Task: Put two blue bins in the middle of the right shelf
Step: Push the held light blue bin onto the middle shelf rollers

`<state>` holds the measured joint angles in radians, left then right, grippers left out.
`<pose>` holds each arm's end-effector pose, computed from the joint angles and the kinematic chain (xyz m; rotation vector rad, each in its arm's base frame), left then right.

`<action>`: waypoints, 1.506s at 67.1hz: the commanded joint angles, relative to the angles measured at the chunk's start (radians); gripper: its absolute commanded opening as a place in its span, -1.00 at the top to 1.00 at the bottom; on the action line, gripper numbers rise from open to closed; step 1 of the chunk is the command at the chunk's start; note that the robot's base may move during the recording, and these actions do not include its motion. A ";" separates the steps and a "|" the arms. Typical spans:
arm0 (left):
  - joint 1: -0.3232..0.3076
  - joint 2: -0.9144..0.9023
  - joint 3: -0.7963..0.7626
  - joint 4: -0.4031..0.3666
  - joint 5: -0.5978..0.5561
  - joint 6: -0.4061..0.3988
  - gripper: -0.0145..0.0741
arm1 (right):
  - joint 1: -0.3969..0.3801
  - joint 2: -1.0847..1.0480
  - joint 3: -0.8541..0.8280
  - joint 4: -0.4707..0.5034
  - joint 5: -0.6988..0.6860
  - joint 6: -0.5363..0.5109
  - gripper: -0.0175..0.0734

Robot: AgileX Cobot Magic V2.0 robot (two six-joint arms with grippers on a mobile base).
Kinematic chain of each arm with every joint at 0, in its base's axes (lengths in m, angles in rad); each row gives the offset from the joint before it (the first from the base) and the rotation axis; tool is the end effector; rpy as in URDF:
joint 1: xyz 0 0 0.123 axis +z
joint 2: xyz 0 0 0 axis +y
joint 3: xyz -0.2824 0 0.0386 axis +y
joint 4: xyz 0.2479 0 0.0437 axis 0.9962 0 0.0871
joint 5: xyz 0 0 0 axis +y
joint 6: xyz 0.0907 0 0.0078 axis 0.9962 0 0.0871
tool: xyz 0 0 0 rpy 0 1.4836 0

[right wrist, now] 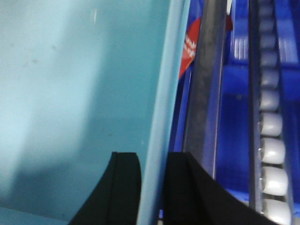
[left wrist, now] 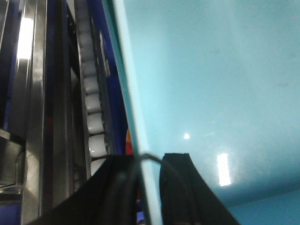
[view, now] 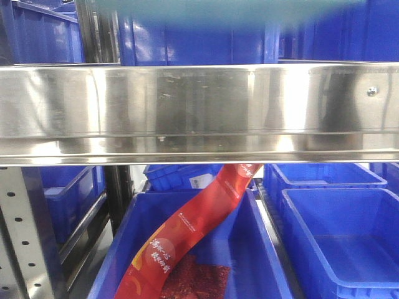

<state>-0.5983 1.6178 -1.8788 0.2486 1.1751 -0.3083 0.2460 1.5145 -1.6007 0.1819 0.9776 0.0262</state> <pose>0.2932 -0.1748 0.4448 0.3488 2.3364 -0.1188 0.3155 0.0933 0.4076 -0.2130 2.3754 0.3577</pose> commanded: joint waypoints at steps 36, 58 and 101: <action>-0.002 0.098 0.034 0.026 -0.094 0.016 0.89 | -0.002 0.063 0.100 -0.027 -0.227 -0.018 0.56; -0.002 0.102 0.034 0.028 -0.094 0.016 -0.21 | -0.002 0.052 0.090 -0.027 -0.220 -0.018 -0.40; -0.002 -0.129 0.030 0.107 0.046 0.018 0.07 | -0.006 -0.280 0.091 -0.114 -0.189 -0.018 0.60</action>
<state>-0.5965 1.5340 -1.8395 0.3267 1.1939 -0.2909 0.2460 1.2919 -1.5044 0.1098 0.7871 0.0130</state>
